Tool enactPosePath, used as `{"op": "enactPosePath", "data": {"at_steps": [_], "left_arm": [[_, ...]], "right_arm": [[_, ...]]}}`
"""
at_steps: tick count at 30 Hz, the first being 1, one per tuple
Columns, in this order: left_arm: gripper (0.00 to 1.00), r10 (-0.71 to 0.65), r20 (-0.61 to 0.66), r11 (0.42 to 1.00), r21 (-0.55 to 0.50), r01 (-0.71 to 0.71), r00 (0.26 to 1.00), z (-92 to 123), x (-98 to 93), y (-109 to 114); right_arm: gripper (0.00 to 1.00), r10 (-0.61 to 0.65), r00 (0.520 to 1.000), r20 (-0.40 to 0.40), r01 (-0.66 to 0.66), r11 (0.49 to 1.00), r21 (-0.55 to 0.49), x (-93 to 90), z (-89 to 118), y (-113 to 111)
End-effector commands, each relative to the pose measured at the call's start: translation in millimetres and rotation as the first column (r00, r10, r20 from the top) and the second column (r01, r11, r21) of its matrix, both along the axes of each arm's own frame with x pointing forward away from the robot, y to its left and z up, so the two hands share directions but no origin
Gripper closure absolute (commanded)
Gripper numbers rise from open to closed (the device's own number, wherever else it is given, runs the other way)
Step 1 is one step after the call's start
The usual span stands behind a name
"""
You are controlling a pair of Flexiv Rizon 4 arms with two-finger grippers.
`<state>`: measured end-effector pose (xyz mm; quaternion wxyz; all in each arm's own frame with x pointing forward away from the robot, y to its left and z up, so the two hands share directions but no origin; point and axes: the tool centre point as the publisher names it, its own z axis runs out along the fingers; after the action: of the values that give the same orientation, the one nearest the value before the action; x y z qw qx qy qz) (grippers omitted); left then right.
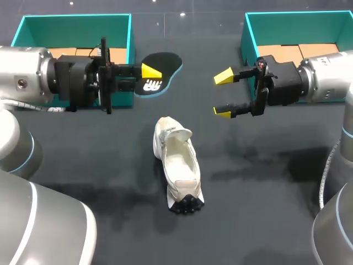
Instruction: Take the shoe out of the shoebox, open the shoe tongue, remove and reinsert the insole, then place the shoe into the shoebox
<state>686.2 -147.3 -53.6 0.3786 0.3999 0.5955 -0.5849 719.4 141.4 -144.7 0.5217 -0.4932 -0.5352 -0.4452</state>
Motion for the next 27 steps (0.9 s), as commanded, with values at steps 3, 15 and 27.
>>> {"op": "enactPosePath", "data": {"at_steps": [3,15,27], "left_arm": [[1.00,-0.006,0.137,1.000,-0.017,0.009,0.991,-3,1.0,-2],[1.00,0.039,0.201,0.997,0.063,-0.053,0.979,-39,4.7,-8],[1.00,0.080,0.384,0.994,0.034,-0.101,0.920,-80,20.2,-23]], "right_arm": [[0.00,0.002,1.000,-0.001,-0.002,1.000,0.002,0.8,-2,2],[0.00,-0.028,0.999,0.027,0.028,1.000,0.007,7.5,3,9],[0.00,-0.089,0.992,0.093,0.089,0.996,0.007,15.3,15,30]]}}
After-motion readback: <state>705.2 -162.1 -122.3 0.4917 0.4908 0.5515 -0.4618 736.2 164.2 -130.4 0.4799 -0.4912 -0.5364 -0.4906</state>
